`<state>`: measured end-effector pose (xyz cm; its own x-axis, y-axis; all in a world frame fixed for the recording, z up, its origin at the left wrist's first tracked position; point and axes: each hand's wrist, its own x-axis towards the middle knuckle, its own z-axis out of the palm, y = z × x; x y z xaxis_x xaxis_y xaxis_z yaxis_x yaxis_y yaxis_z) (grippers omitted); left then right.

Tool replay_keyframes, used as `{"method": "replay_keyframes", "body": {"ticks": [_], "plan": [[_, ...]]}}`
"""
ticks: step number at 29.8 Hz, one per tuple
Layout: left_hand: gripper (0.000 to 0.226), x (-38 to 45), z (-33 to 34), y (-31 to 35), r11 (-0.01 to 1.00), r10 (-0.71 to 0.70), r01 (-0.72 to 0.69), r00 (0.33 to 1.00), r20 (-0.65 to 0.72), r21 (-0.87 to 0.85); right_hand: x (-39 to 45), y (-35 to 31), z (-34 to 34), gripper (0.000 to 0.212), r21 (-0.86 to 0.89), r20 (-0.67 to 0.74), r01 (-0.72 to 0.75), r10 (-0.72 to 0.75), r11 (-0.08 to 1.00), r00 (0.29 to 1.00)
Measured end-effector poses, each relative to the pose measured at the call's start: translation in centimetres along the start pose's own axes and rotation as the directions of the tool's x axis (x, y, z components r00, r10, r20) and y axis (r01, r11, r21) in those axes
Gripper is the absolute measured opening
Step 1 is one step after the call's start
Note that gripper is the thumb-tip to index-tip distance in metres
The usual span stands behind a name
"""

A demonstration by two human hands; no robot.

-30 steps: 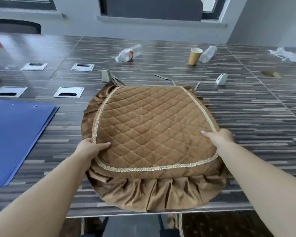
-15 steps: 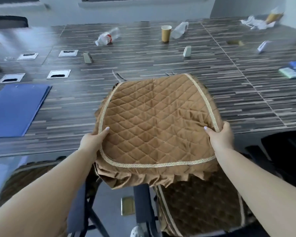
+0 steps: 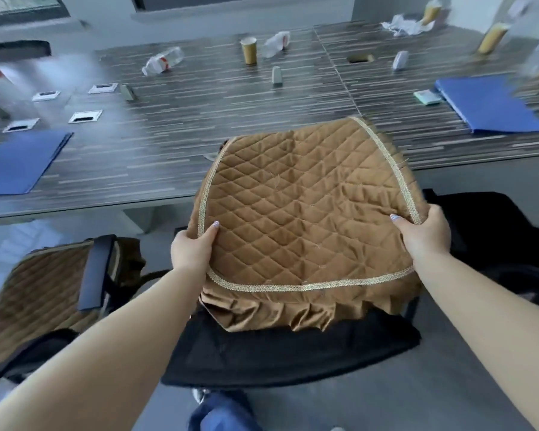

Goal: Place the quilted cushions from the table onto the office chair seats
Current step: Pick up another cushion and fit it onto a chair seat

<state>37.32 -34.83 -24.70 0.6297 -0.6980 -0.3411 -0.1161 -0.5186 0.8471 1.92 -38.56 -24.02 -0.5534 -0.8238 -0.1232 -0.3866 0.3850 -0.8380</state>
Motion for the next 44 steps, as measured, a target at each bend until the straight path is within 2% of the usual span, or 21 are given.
{"method": "replay_keyframes", "body": {"ticks": [4,8,12,14,21,24,33,37,44], "plan": [[0.059,-5.6,4.6,0.5,1.000,0.031,-0.031,0.998,0.050,0.003,1.6,3.6,-6.9,0.041,-0.029,-0.060,-0.028,0.026,0.999,0.998],[0.045,-9.1,9.1,1.5,0.997,0.071,-0.073,0.994,0.078,0.026,3.1,6.6,-11.8,0.042,-0.001,-0.109,-0.073,0.072,0.997,0.991],[0.042,-10.3,12.6,2.3,0.992,0.110,-0.115,0.989,0.096,0.053,4.9,8.5,-14.2,0.041,0.004,-0.157,-0.103,0.102,0.995,0.982],[0.044,-10.6,13.2,2.5,0.990,0.131,-0.134,0.988,0.086,0.033,5.1,9.1,-14.4,0.041,0.006,-0.134,-0.108,0.108,0.994,0.985],[0.040,-12.5,21.5,4.9,0.983,0.176,-0.180,0.980,0.089,0.043,11.2,10.8,-18.4,0.038,0.021,-0.190,-0.134,0.136,0.991,0.972],[0.036,-12.8,24.5,6.2,0.977,0.210,-0.212,0.976,0.054,0.029,14.1,10.9,-19.3,0.034,0.053,-0.190,-0.114,0.122,0.992,0.974],[0.032,-14.0,35.8,12.9,0.980,0.196,-0.195,0.980,0.025,-0.039,25.8,9.0,-24.1,0.031,0.069,-0.173,-0.070,0.081,0.995,0.982],[0.041,-15.1,39.4,15.0,0.978,0.201,-0.201,0.980,-0.003,-0.063,30.2,8.5,-26.3,0.033,0.101,-0.167,-0.041,0.057,0.994,0.984],[0.041,-19.7,45.6,16.6,0.974,0.219,-0.222,0.972,-0.085,-0.036,37.8,10.7,-30.7,0.026,0.143,-0.086,-0.010,0.022,0.990,0.996]]}}
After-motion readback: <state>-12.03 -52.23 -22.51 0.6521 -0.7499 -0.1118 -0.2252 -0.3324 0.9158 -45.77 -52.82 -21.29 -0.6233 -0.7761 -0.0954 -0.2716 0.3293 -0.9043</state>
